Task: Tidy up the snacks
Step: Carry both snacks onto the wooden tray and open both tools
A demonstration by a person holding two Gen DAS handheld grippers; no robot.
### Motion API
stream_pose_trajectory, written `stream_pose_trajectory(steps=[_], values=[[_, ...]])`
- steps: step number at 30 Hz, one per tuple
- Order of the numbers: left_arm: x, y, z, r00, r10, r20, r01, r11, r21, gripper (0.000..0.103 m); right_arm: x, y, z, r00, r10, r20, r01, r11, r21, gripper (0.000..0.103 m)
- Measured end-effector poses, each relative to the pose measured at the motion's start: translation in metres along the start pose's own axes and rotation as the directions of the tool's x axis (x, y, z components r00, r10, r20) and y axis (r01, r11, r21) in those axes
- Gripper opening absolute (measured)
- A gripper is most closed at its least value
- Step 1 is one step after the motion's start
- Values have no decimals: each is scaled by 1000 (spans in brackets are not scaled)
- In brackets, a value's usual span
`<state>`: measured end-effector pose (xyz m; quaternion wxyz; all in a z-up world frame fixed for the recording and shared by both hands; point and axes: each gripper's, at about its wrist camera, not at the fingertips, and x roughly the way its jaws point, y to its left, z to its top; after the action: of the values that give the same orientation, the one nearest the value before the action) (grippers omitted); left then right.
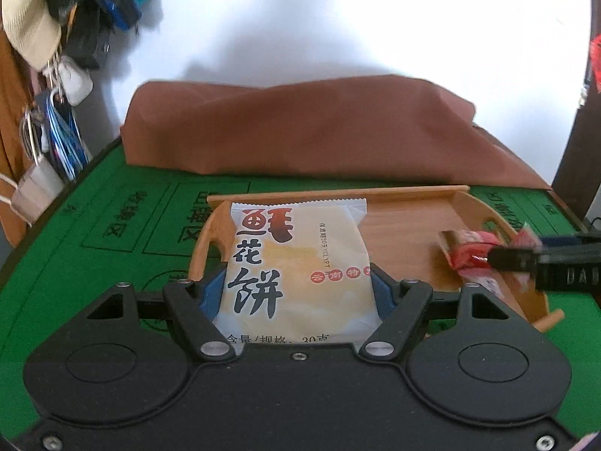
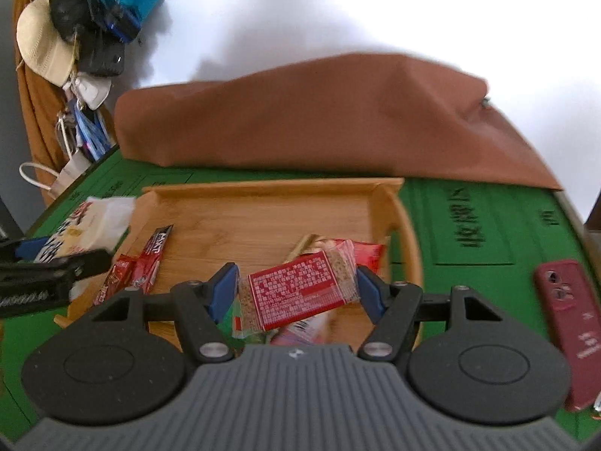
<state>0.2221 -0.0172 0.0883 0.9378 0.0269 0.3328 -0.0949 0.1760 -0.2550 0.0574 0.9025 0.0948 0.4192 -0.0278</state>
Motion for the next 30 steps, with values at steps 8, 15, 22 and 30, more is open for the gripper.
stream_pose_trajectory(steps=[8,15,22,30], values=[[53,-7,27,997,1,-71,-2,1000,-8,73,42,26,8,998,22,-55,-24,999,-31,69],[90,-21,39,992,22,-126,-24,1000,-10,74,64,32,8,997,23,-71,-27,998,-54,69],[112,-27,33,985,34,-167,-35,999,-2,74,76,38,3,995,40,-94,-48,995,-84,69],[123,-30,27,981,64,-182,-62,998,16,74,85,39,-4,993,37,-111,-48,995,-92,70]])
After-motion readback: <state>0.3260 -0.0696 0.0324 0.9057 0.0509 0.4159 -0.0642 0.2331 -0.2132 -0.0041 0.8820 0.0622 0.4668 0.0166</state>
